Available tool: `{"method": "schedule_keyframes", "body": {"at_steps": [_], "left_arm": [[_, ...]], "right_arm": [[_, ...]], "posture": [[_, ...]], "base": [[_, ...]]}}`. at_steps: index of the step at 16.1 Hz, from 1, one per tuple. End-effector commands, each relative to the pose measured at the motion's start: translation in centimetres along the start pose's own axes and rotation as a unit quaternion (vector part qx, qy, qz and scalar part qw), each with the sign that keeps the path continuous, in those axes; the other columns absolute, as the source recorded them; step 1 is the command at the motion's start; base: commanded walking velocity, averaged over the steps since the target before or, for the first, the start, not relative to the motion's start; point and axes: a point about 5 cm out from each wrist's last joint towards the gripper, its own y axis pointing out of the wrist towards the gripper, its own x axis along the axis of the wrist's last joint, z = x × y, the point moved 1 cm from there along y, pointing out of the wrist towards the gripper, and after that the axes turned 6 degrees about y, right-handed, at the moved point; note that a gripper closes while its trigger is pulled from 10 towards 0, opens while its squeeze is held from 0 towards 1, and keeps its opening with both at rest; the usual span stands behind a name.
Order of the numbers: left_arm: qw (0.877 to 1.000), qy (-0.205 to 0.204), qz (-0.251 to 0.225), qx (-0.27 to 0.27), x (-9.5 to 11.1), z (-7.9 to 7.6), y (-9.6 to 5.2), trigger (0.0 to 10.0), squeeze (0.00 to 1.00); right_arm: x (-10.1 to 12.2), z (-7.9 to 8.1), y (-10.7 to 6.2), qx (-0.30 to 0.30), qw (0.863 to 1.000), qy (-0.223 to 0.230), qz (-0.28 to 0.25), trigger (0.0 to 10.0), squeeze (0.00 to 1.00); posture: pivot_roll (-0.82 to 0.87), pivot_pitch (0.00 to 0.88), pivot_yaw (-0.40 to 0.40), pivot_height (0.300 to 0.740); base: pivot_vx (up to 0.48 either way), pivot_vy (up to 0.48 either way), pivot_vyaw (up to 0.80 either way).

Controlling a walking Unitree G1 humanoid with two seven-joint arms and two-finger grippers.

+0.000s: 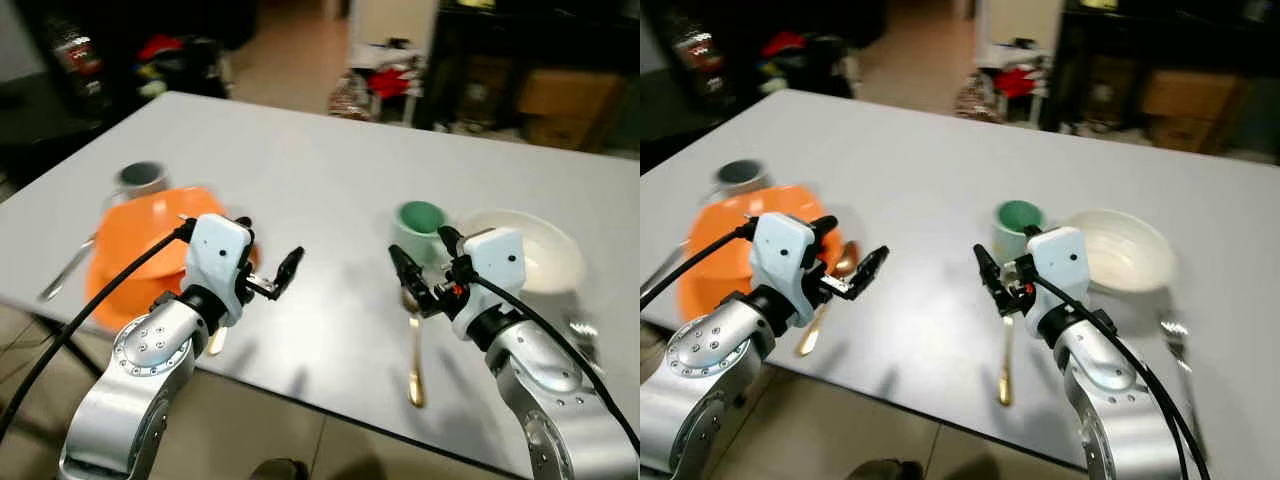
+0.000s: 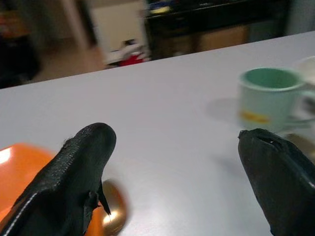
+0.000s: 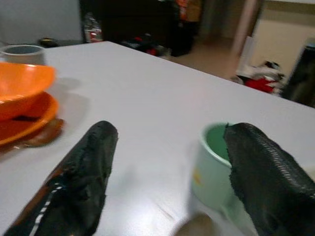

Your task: Setting the table

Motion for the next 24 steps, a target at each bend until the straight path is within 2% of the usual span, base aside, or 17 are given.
{"method": "schedule_keyframes", "body": {"at_steps": [1,3,6,8,12,13,15,17,19,21,24], "left_arm": [[1.000,0.005,0.002,0.017,0.0,0.3,-0.1,10.0,0.00],[0.998,0.004,0.011,0.054,-0.5,1.0,-0.4,10.0,0.00],[0.999,0.010,0.010,0.044,-0.2,0.8,0.0,10.0,0.00],[0.998,0.008,0.019,0.052,-0.6,1.1,-0.2,10.0,0.00],[0.998,0.010,0.015,0.053,-0.4,1.0,0.4,10.0,0.00],[0.999,0.019,0.015,0.043,-0.3,0.7,0.4,10.0,0.00],[0.998,0.011,0.024,0.050,-0.7,0.9,-0.1,10.0,0.00],[0.998,0.010,0.023,0.053,-0.6,1.0,0.0,10.0,0.00],[0.999,0.012,0.020,0.048,-0.4,0.9,0.5,10.0,0.00],[0.998,0.011,0.021,0.052,-0.5,1.2,0.2,10.0,0.00],[0.998,0.011,0.020,0.057,-0.4,1.6,0.6,10.0,0.00]], "right_arm": [[0.4,-0.1,0.2,-0.001,1.000,-0.001,-0.006,10.0,1.00],[0.2,0.1,0.5,-0.003,1.000,0.008,0.002,10.0,1.00],[0.3,0.0,0.9,-0.008,1.000,0.016,0.000,10.0,1.00],[0.4,-0.6,0.9,-0.040,0.999,0.012,-0.010,10.0,1.00],[0.3,-0.5,1.1,-0.040,0.999,0.015,-0.007,10.0,1.00],[0.3,-0.5,1.1,-0.038,0.999,0.019,-0.006,10.0,1.00],[-0.1,-0.1,0.9,-0.036,0.999,0.026,0.000,10.0,1.00],[-0.4,0.3,1.0,-0.036,0.999,0.039,0.003,10.0,1.00],[-0.4,-0.1,1.2,-0.044,0.998,0.051,0.003,10.0,1.00],[-0.8,-0.7,0.9,-0.076,0.994,0.077,-0.001,10.0,1.00],[-0.9,-1.3,1.1,-0.109,0.992,0.057,0.004,10.0,1.00]], "posture": [[0.09,0.000,0.028,0.740],[0.10,0.000,0.003,0.740],[0.10,0.000,0.018,0.740],[0.09,0.000,0.020,0.740],[0.09,0.000,0.029,0.740],[0.09,0.000,0.029,0.740],[0.10,0.000,0.021,0.740],[0.10,0.000,0.018,0.740],[0.10,0.000,0.028,0.740],[0.10,0.000,0.024,0.740],[0.10,0.000,0.027,0.740]], "base": [[0.000,0.000,0.80],[0.000,0.000,0.80],[0.000,0.000,0.80],[0.000,0.000,0.80],[0.000,0.000,0.80],[0.000,0.000,0.80],[0.000,0.000,0.80],[0.000,0.000,0.80],[0.000,0.000,0.80],[0.000,0.307,0.38],[0.000,0.321,0.00]]}}
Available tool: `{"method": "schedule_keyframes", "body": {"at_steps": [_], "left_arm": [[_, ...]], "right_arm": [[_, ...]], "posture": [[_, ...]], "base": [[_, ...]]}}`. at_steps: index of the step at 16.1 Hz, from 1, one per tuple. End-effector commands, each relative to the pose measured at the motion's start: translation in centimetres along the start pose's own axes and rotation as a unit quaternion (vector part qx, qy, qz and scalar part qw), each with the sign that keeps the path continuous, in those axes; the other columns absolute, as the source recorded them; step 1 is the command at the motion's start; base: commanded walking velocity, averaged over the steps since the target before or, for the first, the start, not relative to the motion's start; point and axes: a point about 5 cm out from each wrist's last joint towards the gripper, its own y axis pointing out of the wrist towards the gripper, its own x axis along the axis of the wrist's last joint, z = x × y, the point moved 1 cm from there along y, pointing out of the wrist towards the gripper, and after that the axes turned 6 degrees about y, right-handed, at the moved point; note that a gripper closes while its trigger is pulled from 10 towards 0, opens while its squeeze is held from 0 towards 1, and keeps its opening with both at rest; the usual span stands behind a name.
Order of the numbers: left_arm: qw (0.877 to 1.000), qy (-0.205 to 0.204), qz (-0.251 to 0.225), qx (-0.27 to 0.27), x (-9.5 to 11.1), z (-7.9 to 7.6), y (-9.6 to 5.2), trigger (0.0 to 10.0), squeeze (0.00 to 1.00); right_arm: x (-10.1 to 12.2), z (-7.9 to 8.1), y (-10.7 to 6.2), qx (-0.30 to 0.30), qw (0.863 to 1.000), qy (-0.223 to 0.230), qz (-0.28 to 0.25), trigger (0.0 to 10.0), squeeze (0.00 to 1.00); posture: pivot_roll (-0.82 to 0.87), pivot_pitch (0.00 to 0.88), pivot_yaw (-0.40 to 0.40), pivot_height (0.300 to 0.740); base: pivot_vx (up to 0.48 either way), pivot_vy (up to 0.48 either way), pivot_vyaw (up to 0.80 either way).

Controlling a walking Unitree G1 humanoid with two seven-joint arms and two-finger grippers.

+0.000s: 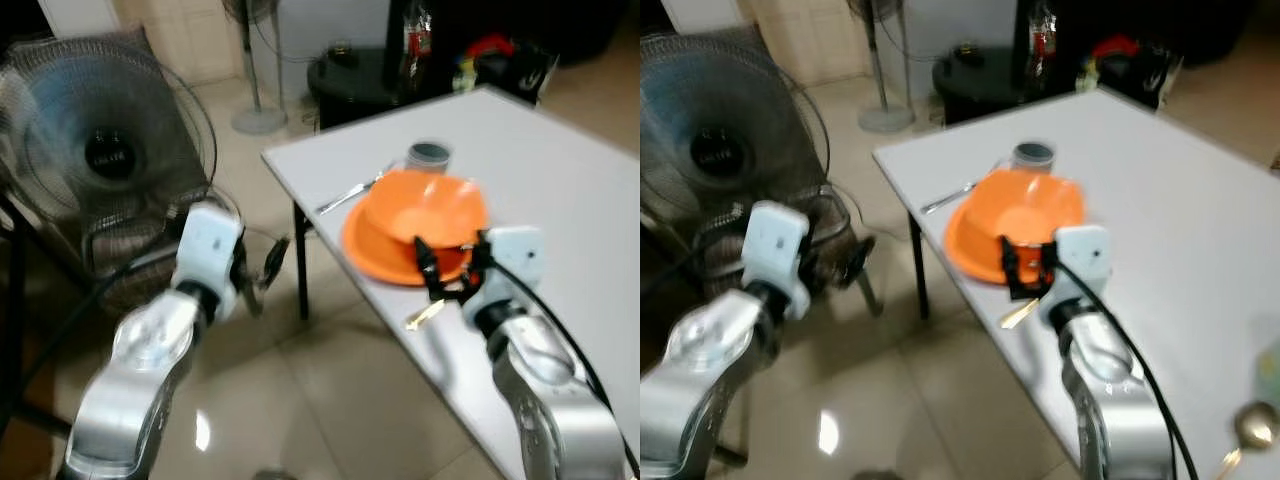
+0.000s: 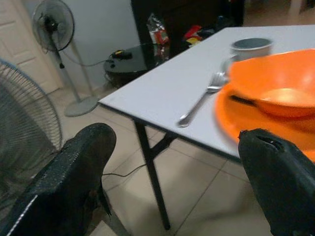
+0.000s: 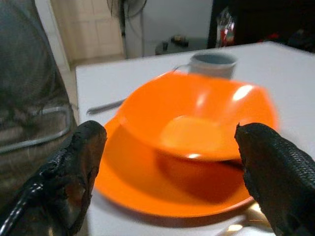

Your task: Setting the table

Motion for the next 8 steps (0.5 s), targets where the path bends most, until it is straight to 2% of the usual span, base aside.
{"method": "schedule_keyframes", "body": {"at_steps": [1,3,7,8], "left_arm": [[1.000,-0.001,0.010,0.000,-0.4,0.2,0.3,10.0,0.00],[1.000,0.006,0.009,-0.004,-0.3,0.3,0.2,10.0,0.00],[1.000,0.004,0.011,0.004,-0.5,0.7,0.0,10.0,0.00],[1.000,0.004,0.011,0.000,-0.4,0.5,0.1,10.0,0.00]], "right_arm": [[0.5,0.3,0.1,0.004,1.000,-0.009,-0.015,10.0,1.00],[0.6,0.2,0.2,0.008,1.000,-0.004,-0.015,10.0,1.00],[0.5,1.4,0.4,0.048,0.999,0.003,-0.010,10.0,1.00],[0.5,1.4,0.4,0.055,0.998,0.003,-0.009,10.0,1.00]], "posture": [[0.10,0.000,0.038,0.740],[0.10,0.000,0.036,0.740],[0.11,0.000,0.026,0.740],[0.11,0.000,0.031,0.740]], "base": [[0.000,0.322,0.00],[0.000,0.321,0.00],[0.000,0.322,0.00],[0.000,0.319,0.80]]}}
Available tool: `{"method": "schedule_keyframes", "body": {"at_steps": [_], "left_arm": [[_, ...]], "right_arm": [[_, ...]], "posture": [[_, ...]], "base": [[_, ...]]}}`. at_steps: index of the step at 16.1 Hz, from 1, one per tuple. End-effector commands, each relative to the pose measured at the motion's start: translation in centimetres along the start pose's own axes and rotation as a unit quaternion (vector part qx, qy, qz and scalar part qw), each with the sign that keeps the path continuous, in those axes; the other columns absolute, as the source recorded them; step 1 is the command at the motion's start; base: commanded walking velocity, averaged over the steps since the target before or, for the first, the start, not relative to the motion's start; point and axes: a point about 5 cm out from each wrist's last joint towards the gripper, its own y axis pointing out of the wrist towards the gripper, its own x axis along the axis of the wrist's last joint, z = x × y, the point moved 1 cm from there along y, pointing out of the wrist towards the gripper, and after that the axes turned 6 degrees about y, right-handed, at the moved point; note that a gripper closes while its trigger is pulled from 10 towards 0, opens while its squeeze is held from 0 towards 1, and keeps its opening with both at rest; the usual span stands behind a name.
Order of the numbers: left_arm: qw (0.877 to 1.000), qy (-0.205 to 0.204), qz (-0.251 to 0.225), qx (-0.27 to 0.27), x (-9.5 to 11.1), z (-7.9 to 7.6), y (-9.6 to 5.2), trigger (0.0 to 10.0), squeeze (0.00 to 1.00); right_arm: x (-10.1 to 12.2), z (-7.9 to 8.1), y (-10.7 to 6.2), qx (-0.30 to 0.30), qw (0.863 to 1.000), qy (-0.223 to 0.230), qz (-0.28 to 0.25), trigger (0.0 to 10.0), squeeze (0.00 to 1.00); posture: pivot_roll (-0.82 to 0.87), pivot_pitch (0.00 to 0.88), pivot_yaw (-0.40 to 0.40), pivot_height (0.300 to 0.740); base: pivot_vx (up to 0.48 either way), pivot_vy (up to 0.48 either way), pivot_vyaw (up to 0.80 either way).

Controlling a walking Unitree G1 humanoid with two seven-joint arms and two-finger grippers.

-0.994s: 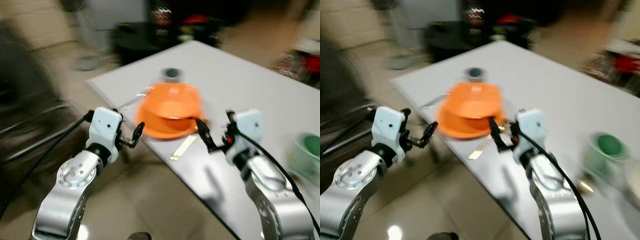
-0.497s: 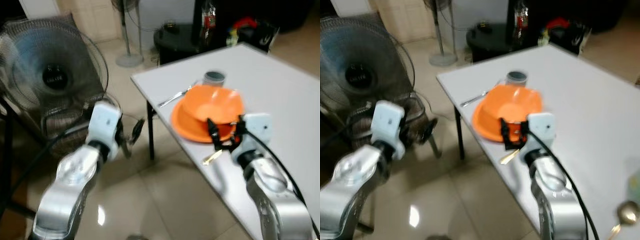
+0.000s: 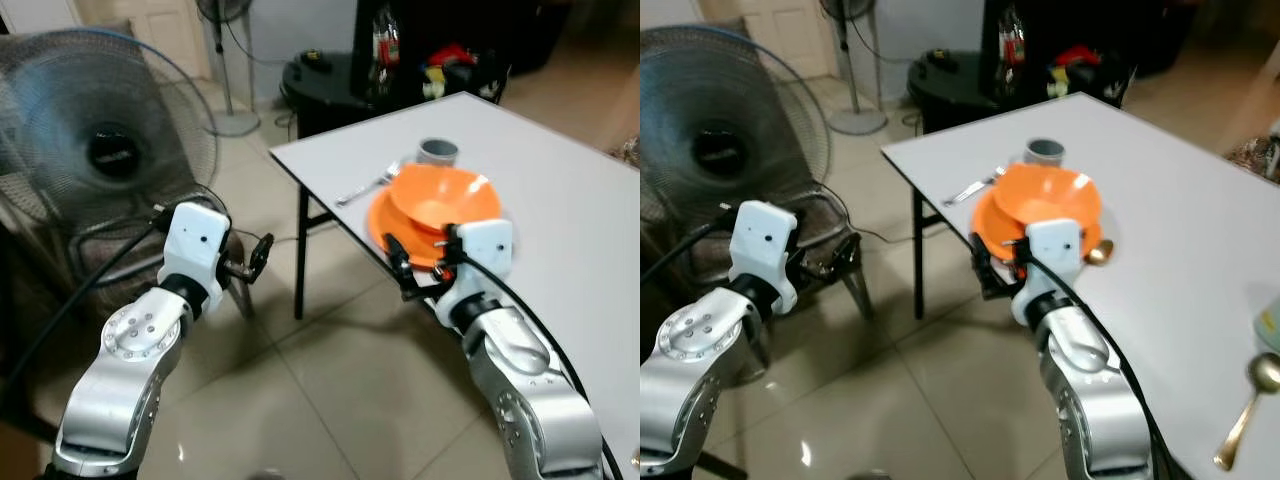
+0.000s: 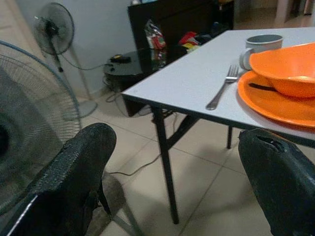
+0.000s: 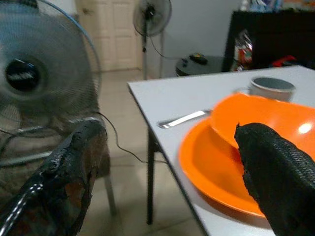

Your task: Setting the table

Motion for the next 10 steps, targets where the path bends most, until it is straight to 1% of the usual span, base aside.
{"method": "schedule_keyframes", "body": {"at_steps": [1,4,7,9,10], "left_arm": [[1.000,0.000,-0.006,-0.009,0.33,-0.42,0.09,10.0,0.00],[1.000,0.001,0.000,-0.004,-0.01,-0.03,-0.37,10.0,0.00],[1.000,0.001,-0.002,-0.003,0.15,-0.06,-0.09,10.0,0.00],[1.000,0.005,-0.001,-0.009,0.10,-0.08,-0.43,10.0,0.00],[1.000,0.005,0.004,-0.003,-0.16,0.23,-0.64,10.0,0.00]], "right_arm": [[-0.08,-0.52,-0.10,-0.004,1.000,-0.003,0.004,10.0,1.00],[-0.35,-0.19,-0.14,0.004,1.000,-0.003,0.007,10.0,1.00],[-0.39,-0.09,0.11,0.007,1.000,0.000,0.008,10.0,1.00],[-0.45,-0.04,0.20,0.009,1.000,0.003,0.008,10.0,1.00],[-0.57,0.16,0.20,0.011,1.000,0.005,0.009,10.0,1.00]], "posture": [[0.12,0.000,0.031,0.740],[0.12,0.000,0.018,0.740],[0.13,0.000,0.021,0.740],[0.13,0.000,0.018,0.740],[0.13,0.000,0.016,0.740]], "base": [[0.000,0.307,0.80],[0.000,0.305,0.80],[0.000,0.296,0.80],[0.000,0.291,0.80],[0.000,0.292,0.80]]}}
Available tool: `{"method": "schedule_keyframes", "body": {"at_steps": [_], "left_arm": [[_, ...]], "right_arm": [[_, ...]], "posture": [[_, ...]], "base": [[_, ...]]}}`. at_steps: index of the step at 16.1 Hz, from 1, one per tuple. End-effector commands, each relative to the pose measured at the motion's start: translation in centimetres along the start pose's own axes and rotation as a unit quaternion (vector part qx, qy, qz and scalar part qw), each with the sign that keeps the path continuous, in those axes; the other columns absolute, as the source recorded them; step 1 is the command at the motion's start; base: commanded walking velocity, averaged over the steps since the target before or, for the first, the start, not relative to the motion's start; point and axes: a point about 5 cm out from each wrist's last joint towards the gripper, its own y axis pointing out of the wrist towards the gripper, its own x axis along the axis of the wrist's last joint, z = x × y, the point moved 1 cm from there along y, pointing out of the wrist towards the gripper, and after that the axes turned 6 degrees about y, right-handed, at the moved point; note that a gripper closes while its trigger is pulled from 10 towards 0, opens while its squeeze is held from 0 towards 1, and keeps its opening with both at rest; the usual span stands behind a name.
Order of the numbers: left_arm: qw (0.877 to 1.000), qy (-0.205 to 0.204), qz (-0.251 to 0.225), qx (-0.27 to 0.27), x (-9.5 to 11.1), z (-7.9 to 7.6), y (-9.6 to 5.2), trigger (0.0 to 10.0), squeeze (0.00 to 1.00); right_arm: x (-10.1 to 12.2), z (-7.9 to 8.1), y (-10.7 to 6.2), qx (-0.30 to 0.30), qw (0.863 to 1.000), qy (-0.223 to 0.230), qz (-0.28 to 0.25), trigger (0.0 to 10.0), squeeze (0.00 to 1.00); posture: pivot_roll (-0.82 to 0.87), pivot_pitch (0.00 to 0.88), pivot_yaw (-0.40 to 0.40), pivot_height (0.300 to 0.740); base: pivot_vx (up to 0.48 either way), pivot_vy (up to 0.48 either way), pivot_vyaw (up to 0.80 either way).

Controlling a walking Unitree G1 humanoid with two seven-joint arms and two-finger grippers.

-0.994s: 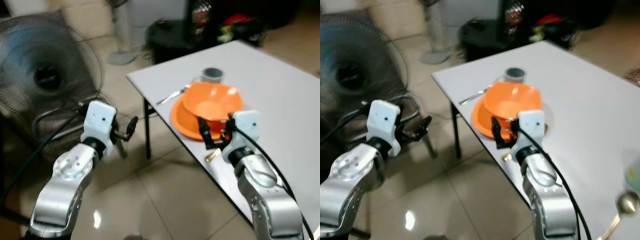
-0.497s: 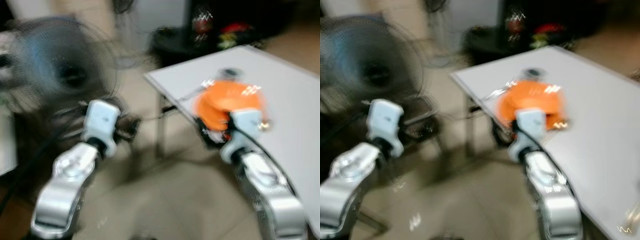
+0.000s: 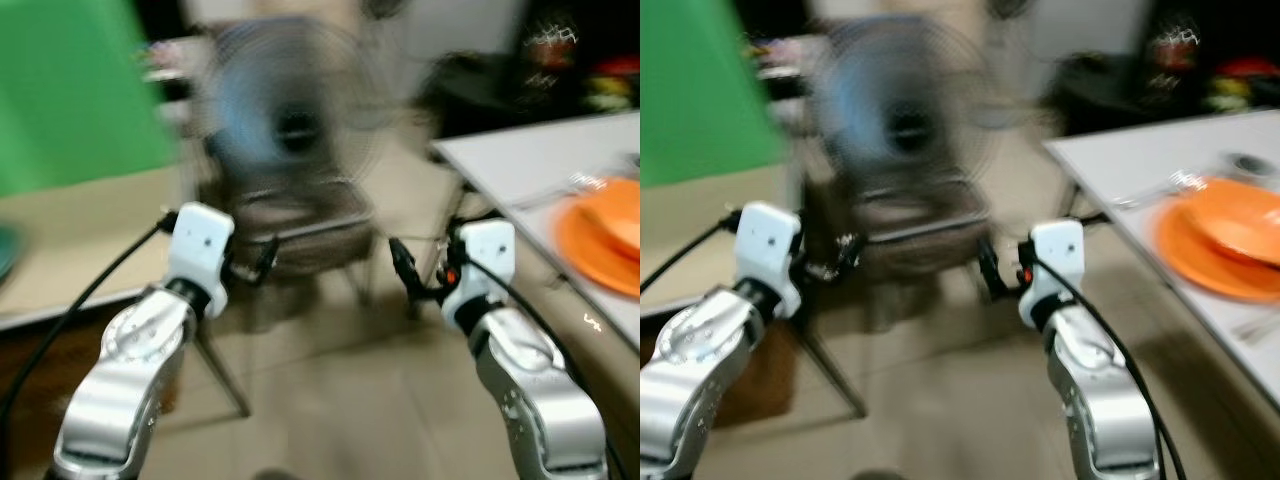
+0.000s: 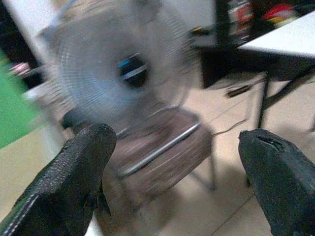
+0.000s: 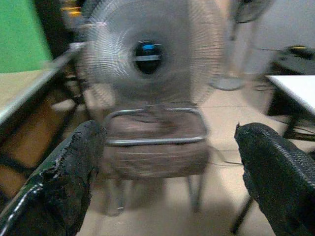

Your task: Setting the table

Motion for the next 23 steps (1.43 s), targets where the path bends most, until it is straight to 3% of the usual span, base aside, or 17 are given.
{"method": "schedule_keyframes", "body": {"at_steps": [1,11,12,13,14,16,23], "left_arm": [[1.000,0.003,0.002,0.009,0.0,0.7,-0.1,10.0,0.00],[1.000,-0.002,-0.002,0.004,0.3,0.4,0.4,10.0,0.00],[1.000,-0.014,-0.003,0.009,0.3,0.5,0.2,10.0,0.00],[1.000,-0.023,0.006,0.017,-0.2,0.7,0.1,10.0,0.00],[0.999,-0.025,0.011,0.019,-0.3,0.7,0.1,10.0,0.00],[0.999,-0.030,0.018,0.034,-0.6,0.8,0.4,10.0,0.00],[0.999,-0.027,0.007,0.027,-0.2,0.6,0.4,10.0,0.00]], "right_arm": [[0.4,0.7,0.1,0.014,1.000,0.004,-0.012,10.0,1.00],[0.3,0.6,0.2,0.019,1.000,0.007,-0.010,10.0,1.00],[0.2,0.4,0.2,0.003,1.000,0.025,-0.012,10.0,0.99],[0.0,0.2,0.2,-0.005,0.999,0.032,-0.011,10.0,0.56],[0.0,0.2,0.2,-0.005,0.999,0.032,-0.011,10.0,0.56],[0.3,0.1,0.4,-0.003,0.999,0.030,-0.013,10.0,0.00],[0.3,-0.8,0.8,-0.036,0.998,0.050,-0.012,10.0,0.00]], "posture": [[0.13,0.000,0.013,0.740],[0.14,0.000,0.028,0.740],[0.14,0.000,0.024,0.740],[0.13,0.000,0.019,0.740],[0.13,0.000,0.019,0.740],[0.13,0.000,0.021,0.740],[0.14,0.000,0.008,0.740]], "base": [[0.000,0.292,0.80],[0.000,0.222,0.80],[0.000,0.000,0.00],[0.000,0.000,0.00],[0.000,0.000,0.00],[0.000,0.000,0.00],[0.318,0.000,0.00]]}}
